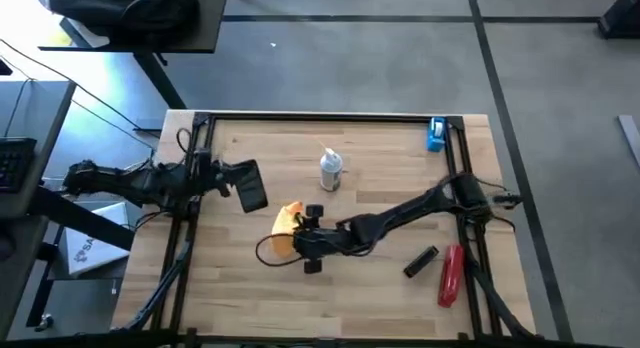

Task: Apply microfiber cloth
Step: Wipe the front of the cellphone with the yellow microfiber cloth

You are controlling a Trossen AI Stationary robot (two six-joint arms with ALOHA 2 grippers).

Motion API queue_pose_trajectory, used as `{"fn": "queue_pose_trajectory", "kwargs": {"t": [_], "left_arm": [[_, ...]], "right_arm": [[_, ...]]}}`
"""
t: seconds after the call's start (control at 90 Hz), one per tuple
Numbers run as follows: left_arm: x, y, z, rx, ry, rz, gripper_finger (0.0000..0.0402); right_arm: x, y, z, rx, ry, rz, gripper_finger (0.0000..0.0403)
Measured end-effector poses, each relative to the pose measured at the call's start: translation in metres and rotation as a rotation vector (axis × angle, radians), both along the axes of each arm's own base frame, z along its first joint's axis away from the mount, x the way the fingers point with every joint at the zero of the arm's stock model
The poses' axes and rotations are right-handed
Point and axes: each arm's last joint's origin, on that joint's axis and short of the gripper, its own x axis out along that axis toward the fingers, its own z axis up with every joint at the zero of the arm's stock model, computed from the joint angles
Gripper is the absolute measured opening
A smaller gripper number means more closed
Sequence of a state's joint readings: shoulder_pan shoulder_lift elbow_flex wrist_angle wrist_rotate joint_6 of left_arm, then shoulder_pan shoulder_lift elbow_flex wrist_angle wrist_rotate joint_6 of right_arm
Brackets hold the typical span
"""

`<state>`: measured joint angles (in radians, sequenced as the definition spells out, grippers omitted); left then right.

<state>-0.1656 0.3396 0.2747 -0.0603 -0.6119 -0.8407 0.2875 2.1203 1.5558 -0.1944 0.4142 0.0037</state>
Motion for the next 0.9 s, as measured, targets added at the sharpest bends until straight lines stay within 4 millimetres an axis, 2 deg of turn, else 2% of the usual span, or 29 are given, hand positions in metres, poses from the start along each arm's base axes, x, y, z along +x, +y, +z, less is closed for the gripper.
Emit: {"fn": "queue_pose_trajectory", "kwargs": {"t": [0.089,0.211,0.333,0.422,0.511,0.567,0.611,0.756,0.811,0.9], "left_arm": [[0.003,-0.003,-0.015,-0.051,0.009,-0.012,0.0010],[0.006,-0.006,-0.032,-0.127,-0.001,-0.018,0.0011],[0.006,-0.008,-0.042,-0.176,0.007,-0.029,0.0012],[0.006,-0.011,-0.045,-0.197,0.005,-0.060,0.0012],[0.005,-0.014,-0.050,-0.228,0.006,-0.079,0.0011],[0.005,-0.015,-0.053,-0.246,0.008,-0.087,0.0011],[0.005,-0.016,-0.056,-0.253,0.012,-0.091,0.0010],[0.006,-0.020,-0.059,-0.267,-0.004,-0.079,0.0010],[0.007,-0.022,-0.059,-0.260,-0.008,-0.066,0.0010],[0.011,-0.024,-0.057,-0.233,-0.024,-0.064,0.0009]], "right_arm": [[0.007,-0.007,-0.012,0.014,-0.010,-0.029,0.0174],[0.013,-0.015,-0.040,0.040,0.042,-0.066,0.0174],[0.017,-0.015,-0.066,0.110,0.070,-0.060,0.0164],[0.018,-0.001,-0.075,0.101,0.040,-0.046,0.0124],[0.015,0.015,-0.076,0.091,0.032,-0.016,0.0051],[0.010,0.026,-0.070,0.060,0.029,0.019,0.0017],[0.007,0.035,-0.062,0.022,0.010,0.033,0.0013],[-0.002,0.057,-0.012,-0.203,-0.123,0.050,0.0003],[0.000,0.060,0.001,-0.306,-0.159,0.055,0.0002],[0.008,0.052,0.008,-0.436,-0.168,0.105,0.0001]]}}
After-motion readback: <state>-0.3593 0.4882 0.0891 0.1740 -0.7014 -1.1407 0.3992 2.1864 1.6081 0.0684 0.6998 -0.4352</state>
